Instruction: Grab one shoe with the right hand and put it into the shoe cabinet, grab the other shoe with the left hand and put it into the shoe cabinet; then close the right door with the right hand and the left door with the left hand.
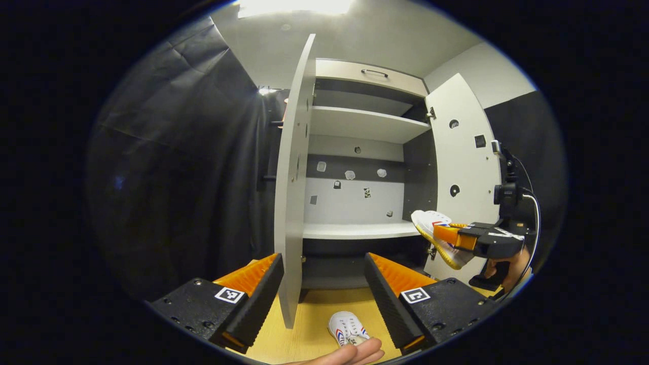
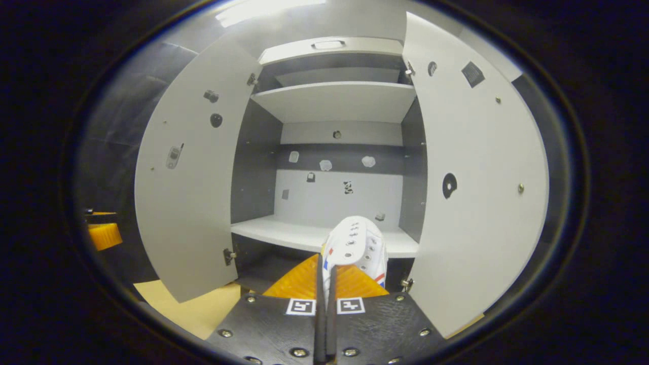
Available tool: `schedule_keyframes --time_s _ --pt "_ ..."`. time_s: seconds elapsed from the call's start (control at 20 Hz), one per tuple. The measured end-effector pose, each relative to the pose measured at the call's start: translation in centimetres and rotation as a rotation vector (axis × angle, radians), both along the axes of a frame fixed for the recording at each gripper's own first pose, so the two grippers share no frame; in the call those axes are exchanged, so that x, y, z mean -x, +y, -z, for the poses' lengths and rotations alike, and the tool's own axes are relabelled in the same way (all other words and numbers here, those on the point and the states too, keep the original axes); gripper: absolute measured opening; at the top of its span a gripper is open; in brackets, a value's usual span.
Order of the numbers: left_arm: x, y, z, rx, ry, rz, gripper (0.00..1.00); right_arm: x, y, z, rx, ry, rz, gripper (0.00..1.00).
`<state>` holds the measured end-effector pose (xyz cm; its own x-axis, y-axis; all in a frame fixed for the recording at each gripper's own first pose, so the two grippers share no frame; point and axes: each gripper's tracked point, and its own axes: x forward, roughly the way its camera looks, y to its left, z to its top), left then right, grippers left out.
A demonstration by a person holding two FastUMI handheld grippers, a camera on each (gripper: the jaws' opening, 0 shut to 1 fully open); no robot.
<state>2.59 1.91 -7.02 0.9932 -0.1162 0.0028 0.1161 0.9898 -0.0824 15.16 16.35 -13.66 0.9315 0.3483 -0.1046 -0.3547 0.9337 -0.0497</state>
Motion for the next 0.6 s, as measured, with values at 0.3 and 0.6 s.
schedule_keyframes --time_s 0.3,0.6 --pt "-2.6 -1.8 -0.3 0.000 -0.003 0.042 0.96 -6.7 1.9 -4.3 0.055 -0.003 -0.011 0.01" --pt "-6.1 -2.7 0.4 0.024 0.023 0.055 0.96 -14.6 4.4 -7.0 0.145 0.022 0.016 0.01"
